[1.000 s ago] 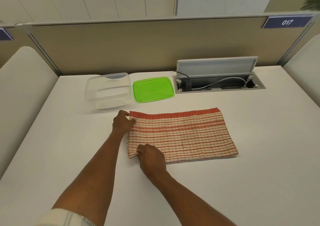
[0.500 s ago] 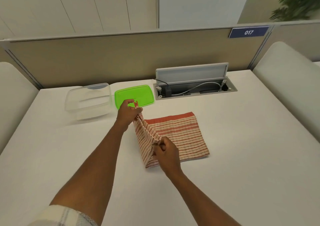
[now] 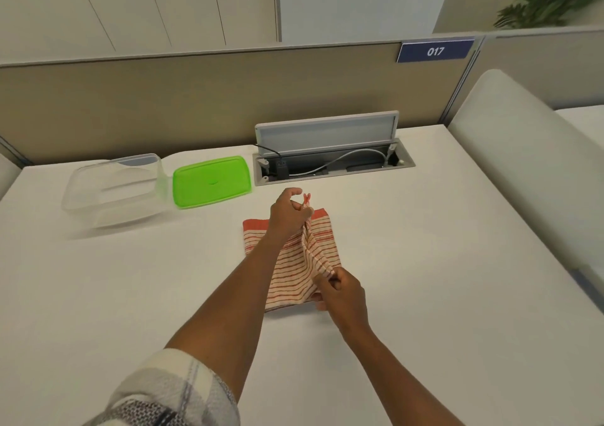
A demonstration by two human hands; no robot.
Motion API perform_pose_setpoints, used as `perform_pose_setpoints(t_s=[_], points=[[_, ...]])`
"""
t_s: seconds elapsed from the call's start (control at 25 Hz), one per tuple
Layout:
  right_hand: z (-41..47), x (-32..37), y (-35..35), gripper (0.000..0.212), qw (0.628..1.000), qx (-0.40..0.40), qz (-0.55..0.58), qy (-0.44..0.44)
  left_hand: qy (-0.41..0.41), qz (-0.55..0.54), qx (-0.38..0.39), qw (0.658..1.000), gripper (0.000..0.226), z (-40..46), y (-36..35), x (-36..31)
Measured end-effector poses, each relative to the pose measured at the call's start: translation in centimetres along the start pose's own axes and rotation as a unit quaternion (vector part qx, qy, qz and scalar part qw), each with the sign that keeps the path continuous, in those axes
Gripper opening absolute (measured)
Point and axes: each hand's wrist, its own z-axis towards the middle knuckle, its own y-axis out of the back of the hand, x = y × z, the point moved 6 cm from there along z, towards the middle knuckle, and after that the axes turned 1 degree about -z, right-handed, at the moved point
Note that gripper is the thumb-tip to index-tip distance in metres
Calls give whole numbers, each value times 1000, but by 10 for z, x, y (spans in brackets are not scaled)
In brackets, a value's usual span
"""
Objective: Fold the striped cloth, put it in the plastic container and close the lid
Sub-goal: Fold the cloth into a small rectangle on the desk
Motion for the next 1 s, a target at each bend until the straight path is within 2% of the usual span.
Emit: perform_pose_setpoints(t_s=[0.16, 0.28, 0.4, 0.48, 0.6, 0.76, 1.0], points=[[15, -22, 10, 24, 998, 0, -37, -54, 22, 18, -3, 1000, 49, 1, -21, 10], [17, -37, 17, 25, 995, -19, -25, -96, 43, 23, 45, 998, 48, -3, -35, 22], [17, -39, 30, 39, 986, -62, -134, -72, 31, 23, 82, 996, 37, -8, -44, 29], [16, -37, 36, 44, 978, -83, -189, -29, 5, 28, 77, 997, 34, -13, -41, 29], [14, -26, 37, 42, 967, -90, -224, 80, -47, 59, 44, 996, 30, -29, -31, 30], [11, -13, 24, 42, 921, -59, -319, 216, -97, 161, 32, 982, 25, -61, -18, 47], [6, -18, 0, 46, 857, 19, -421, 296, -168, 299, 53, 938, 34, -111, 13, 74]])
